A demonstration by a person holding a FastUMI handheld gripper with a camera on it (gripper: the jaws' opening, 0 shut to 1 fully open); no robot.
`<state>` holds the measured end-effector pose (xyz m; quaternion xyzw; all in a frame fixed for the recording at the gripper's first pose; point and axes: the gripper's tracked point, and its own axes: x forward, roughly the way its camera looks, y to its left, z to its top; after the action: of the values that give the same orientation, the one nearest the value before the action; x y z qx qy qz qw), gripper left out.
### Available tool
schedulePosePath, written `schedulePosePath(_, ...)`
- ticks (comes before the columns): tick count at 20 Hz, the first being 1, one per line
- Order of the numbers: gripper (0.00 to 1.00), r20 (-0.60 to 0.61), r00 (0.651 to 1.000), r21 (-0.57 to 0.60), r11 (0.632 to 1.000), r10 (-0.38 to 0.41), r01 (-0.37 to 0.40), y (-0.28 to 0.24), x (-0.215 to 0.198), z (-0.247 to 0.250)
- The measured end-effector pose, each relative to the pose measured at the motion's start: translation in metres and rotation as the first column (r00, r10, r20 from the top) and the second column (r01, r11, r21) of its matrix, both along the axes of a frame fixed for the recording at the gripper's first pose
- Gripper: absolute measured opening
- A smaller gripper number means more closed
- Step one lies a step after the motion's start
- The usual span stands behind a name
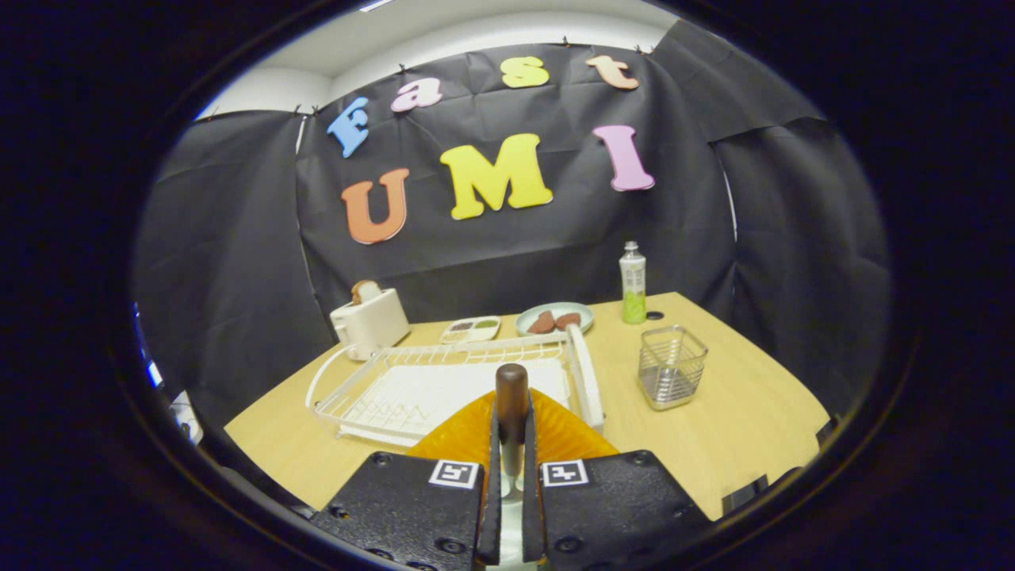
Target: Take the plate from the dish rack, then take the spoon from the basket and place it into the plate.
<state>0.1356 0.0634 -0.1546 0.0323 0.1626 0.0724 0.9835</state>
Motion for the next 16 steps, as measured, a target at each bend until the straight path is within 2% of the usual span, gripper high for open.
schedulePosePath(8, 0.17, -0.019, 0.995, -0.03, 0.994, 0.102, -0.102, 0.063, -0.031, -0.038)
schedulePosePath(11, 0.17, 0.017, 0.995, -0.057, 0.994, 0.095, -0.094, 0.059, -0.031, -0.034)
schedulePosePath(16, 0.18, -0.022, 0.998, -0.045, 0.997, 0.054, -0.055, 0.038, -0.03, -0.036)
